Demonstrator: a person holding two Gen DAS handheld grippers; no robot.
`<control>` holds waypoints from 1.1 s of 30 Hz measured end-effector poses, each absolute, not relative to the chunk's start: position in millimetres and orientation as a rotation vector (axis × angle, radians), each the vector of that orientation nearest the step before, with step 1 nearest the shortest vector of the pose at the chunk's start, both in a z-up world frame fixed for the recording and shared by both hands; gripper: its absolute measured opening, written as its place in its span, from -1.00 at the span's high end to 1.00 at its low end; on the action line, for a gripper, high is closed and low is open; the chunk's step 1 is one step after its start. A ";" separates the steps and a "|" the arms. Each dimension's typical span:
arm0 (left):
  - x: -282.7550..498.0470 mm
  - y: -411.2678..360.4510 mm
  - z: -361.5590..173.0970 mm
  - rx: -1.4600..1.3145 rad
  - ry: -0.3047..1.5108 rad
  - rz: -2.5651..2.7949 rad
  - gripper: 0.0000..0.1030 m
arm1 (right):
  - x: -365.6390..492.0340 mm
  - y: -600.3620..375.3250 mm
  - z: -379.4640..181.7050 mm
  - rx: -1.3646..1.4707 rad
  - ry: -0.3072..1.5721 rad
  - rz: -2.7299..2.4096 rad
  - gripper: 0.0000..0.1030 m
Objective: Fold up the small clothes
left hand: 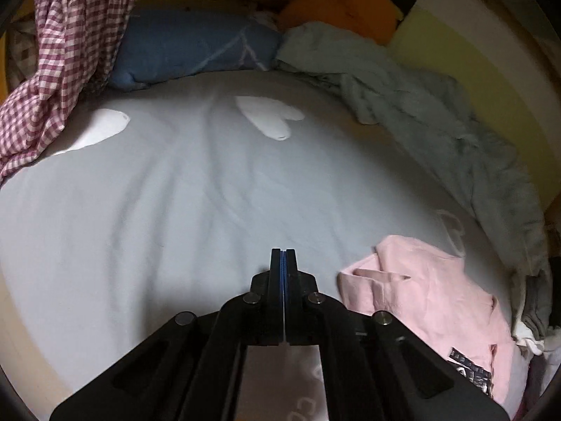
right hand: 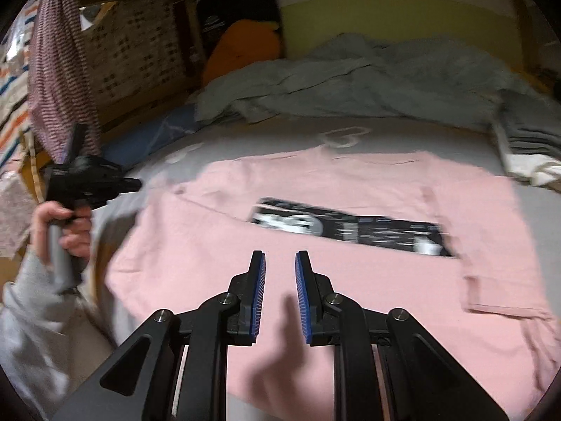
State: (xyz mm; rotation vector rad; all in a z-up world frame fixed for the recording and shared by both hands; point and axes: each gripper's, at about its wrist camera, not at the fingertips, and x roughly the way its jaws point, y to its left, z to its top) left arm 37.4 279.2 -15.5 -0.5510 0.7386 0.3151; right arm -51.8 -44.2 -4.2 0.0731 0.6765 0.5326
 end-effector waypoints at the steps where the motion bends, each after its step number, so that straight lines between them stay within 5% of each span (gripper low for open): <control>1: 38.4 282.3 -19.4 -0.595 0.753 0.283 1.00 | -48.0 -33.7 -2.8 0.081 0.690 0.570 0.66; 3: 41.3 287.4 -26.3 -0.684 0.771 0.184 1.00 | -38.3 -9.5 2.2 0.095 0.696 0.634 0.66; 6: 47.6 288.1 -35.7 -0.800 0.802 0.037 0.58 | -21.5 26.7 4.9 0.118 0.719 0.695 0.66; 14: 70.6 287.1 -56.9 -0.978 0.825 -0.114 0.18 | 27.6 92.1 -50.2 0.125 0.955 0.604 0.66; 18: 70.6 287.4 -53.1 -1.030 0.783 -0.160 -0.18 | 29.5 90.6 -50.3 0.141 0.950 0.604 0.66; 23: 77.4 272.0 -45.0 -0.942 0.816 -0.148 -0.02 | 30.3 89.1 -44.2 0.153 0.936 0.621 0.66; 25: 75.4 269.1 -39.6 -0.873 0.813 -0.085 0.86 | 30.5 84.2 -40.6 0.187 0.929 0.641 0.66; 33: 47.2 264.0 -10.0 -0.712 0.715 0.107 0.91 | 40.6 83.9 -23.5 0.181 0.897 0.657 0.66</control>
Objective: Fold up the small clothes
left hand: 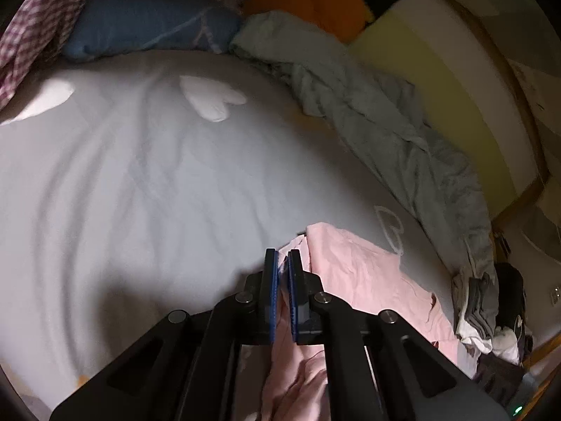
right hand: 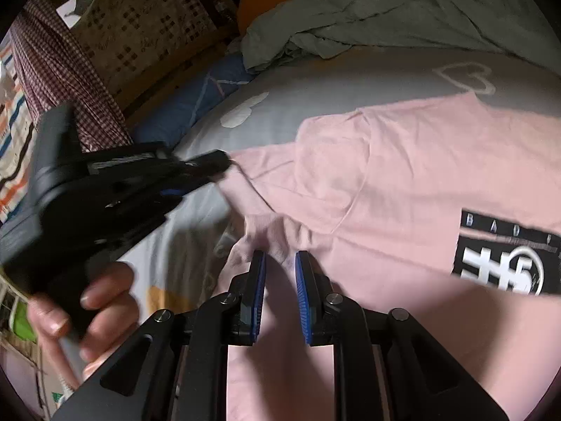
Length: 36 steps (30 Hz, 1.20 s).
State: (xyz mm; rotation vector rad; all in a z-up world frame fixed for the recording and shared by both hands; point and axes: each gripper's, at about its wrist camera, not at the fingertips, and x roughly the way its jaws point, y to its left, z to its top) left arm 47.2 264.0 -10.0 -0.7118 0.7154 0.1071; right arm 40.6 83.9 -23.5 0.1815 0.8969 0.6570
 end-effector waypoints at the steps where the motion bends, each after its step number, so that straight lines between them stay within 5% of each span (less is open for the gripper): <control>1: 47.7 268.0 -16.0 -0.722 0.744 0.131 0.91 | 43.6 81.5 -17.7 0.184 0.878 0.659 0.66; 9: 53.5 289.7 -54.9 -0.885 0.861 0.199 0.91 | 117.5 98.7 20.4 0.134 0.945 0.662 0.62; 11: 45.7 290.7 -49.2 -0.874 0.816 0.213 0.91 | 140.6 115.8 19.2 0.098 1.027 0.656 0.35; 16: 37.8 288.0 -41.5 -0.833 0.789 0.247 0.91 | 175.8 161.5 8.2 -0.058 1.121 0.568 0.14; 19: 44.4 288.2 -45.2 -0.812 0.825 0.265 0.91 | 188.0 183.0 -9.9 -0.134 1.181 0.535 0.19; 20: 45.2 288.7 -48.3 -0.816 0.840 0.266 0.91 | 191.2 185.6 -14.9 -0.164 1.183 0.485 0.55; 22: 46.5 290.6 -53.6 -0.833 0.855 0.263 0.91 | 195.3 180.9 -19.8 -0.160 1.162 0.438 0.90; 32: 50.8 285.4 -52.7 -0.792 0.886 0.272 0.91 | 202.7 120.8 -14.8 -0.053 1.136 0.352 0.89; 36: 49.5 287.0 -54.6 -0.812 0.888 0.268 0.91 | 198.9 129.4 6.5 0.004 1.058 0.491 0.57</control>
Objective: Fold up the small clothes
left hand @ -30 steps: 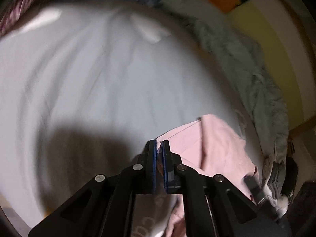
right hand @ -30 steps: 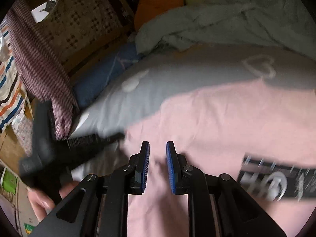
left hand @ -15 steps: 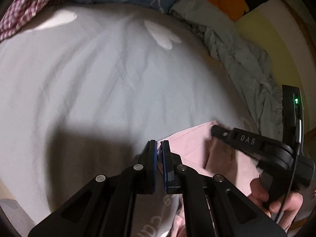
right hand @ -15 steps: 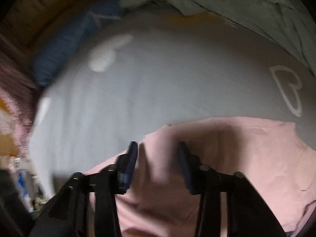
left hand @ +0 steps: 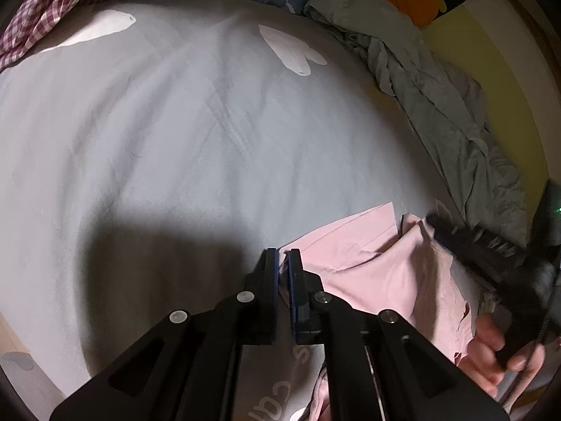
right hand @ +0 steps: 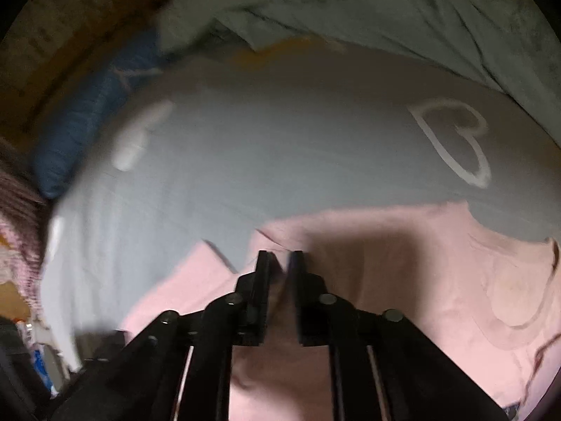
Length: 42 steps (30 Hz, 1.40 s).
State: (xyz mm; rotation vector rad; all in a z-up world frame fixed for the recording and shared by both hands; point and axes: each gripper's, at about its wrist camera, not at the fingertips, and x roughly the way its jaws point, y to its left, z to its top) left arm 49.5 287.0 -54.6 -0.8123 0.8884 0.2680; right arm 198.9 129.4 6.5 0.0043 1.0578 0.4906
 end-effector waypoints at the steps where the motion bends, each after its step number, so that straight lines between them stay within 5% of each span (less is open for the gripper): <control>1: 49.4 286.7 -55.0 -0.811 0.889 0.268 0.91 | 197.9 133.8 11.4 0.004 1.043 0.514 0.39; 12: 49.8 287.7 -55.2 -0.816 0.893 0.258 0.90 | 214.4 194.8 -24.2 -0.137 1.207 0.540 0.29; 19: 49.2 288.7 -56.3 -0.828 0.896 0.252 0.90 | 196.9 189.0 18.7 -0.084 0.952 0.627 0.30; 24: 48.8 288.2 -55.4 -0.831 0.897 0.250 0.90 | 197.1 211.3 -2.1 -0.269 1.143 0.566 0.30; 29: 48.5 287.6 -54.9 -0.826 0.899 0.249 0.89 | 194.6 210.8 -20.3 -0.303 1.137 0.453 0.30; 30: 48.7 287.7 -54.8 -0.826 0.900 0.250 0.89 | 195.5 211.7 -24.3 -0.298 1.151 0.459 0.35; 32: 48.9 288.2 -54.8 -0.828 0.900 0.250 0.89 | 194.0 207.7 -22.9 -0.278 1.146 0.486 0.92; 42: 40.5 291.8 -49.3 -0.884 0.862 0.169 0.92 | 167.8 205.3 45.4 -0.158 0.816 0.718 0.92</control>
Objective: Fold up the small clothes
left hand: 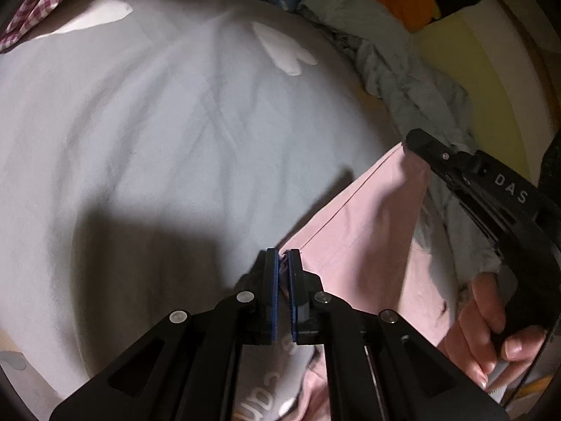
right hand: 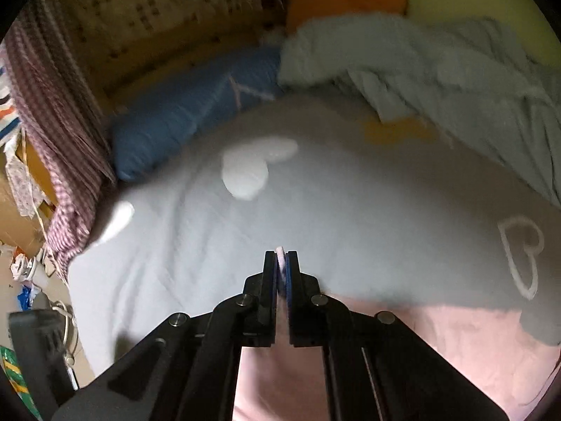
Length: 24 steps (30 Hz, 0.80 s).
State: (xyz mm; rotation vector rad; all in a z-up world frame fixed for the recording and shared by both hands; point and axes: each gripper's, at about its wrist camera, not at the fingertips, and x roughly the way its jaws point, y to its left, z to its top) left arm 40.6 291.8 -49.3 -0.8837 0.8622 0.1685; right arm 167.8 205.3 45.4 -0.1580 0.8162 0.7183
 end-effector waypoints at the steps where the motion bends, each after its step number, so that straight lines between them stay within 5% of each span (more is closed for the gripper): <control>1: 38.4 290.7 -44.6 -0.877 0.849 0.144 0.92 | 168.2 204.4 48.5 -0.151 0.804 0.718 0.93; 14: 10.7 229.8 33.4 -0.505 0.704 -0.432 0.92 | 110.7 86.8 86.0 -0.128 0.695 0.621 0.93; 24: 21.1 186.2 -0.7 -0.380 0.944 -0.475 0.92 | 117.5 16.7 30.4 -0.059 0.864 0.428 0.93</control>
